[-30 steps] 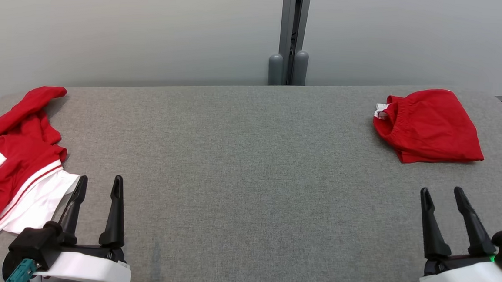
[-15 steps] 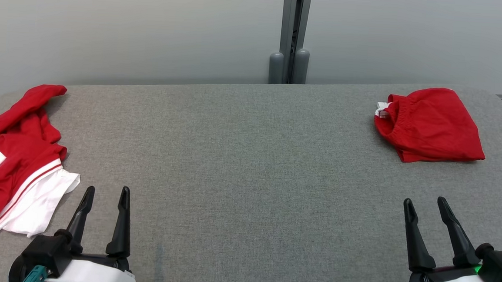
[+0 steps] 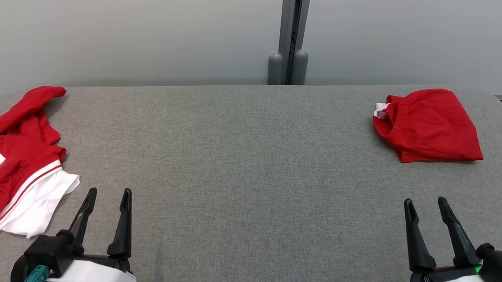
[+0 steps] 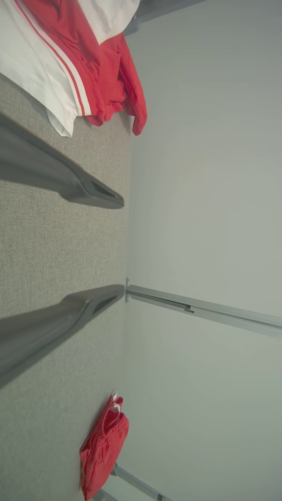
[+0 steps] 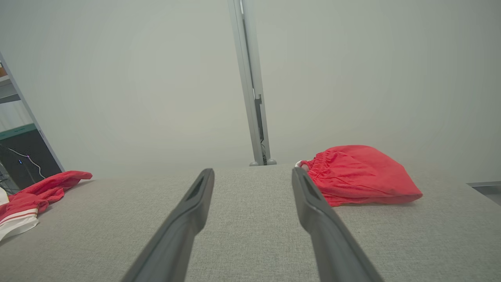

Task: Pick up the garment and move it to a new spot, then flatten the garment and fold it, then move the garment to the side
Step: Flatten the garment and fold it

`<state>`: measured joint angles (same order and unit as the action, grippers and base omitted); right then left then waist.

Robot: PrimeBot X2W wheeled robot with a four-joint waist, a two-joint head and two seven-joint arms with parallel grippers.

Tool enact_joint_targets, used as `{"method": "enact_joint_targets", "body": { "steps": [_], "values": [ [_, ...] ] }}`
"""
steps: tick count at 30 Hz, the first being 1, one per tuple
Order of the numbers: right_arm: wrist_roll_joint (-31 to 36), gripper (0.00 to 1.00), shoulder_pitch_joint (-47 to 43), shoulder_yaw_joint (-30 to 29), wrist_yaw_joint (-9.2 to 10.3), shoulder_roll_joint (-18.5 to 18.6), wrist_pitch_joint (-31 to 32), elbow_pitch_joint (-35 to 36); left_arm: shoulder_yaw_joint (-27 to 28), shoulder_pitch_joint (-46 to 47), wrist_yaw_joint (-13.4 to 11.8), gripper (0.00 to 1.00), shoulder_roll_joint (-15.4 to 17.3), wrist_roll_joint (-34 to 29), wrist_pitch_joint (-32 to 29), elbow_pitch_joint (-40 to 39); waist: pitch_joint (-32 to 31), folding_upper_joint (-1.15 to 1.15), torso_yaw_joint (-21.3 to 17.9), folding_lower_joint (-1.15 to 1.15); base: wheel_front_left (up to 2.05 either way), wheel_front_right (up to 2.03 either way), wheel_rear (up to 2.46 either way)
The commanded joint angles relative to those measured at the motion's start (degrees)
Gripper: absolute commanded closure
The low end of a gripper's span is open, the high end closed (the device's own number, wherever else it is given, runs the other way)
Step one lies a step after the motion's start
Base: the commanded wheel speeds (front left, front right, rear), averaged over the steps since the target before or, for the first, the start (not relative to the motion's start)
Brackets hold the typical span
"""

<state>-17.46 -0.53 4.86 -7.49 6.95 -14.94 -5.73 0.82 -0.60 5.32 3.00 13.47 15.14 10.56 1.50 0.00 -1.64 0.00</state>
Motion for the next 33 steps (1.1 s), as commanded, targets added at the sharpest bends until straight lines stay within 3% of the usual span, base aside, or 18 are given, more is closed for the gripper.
{"method": "enact_joint_targets", "body": {
  "steps": [1, 11, 33],
  "values": [
    [0.06, 0.0, 0.26, 0.07, -0.01, -0.03, -0.27, 0.09, 0.21, 1.13, 0.3, 0.0, 0.14, -0.48, 0.09, 0.07, -0.01, 0.0, -0.01, 0.0, 0.0, 0.0, 0.0],
    [-0.57, 0.0, 0.22, 0.13, -0.01, -0.19, -0.26, -0.37, 0.38, 1.26, 0.67, 0.0, 0.04, -0.5, 0.09, 0.71, -0.28, 0.0, 1.44, 0.0, 0.0, 0.0, 0.0],
    [-1.75, 0.0, 1.64, 2.76, -0.01, 0.36, -0.22, -2.0, 0.4, 3.59, 0.82, 0.0, -0.01, -0.17, 0.1, 3.36, -0.26, 0.0, 17.46, 0.0, 0.0, 0.0, 0.0]
  ]
}}
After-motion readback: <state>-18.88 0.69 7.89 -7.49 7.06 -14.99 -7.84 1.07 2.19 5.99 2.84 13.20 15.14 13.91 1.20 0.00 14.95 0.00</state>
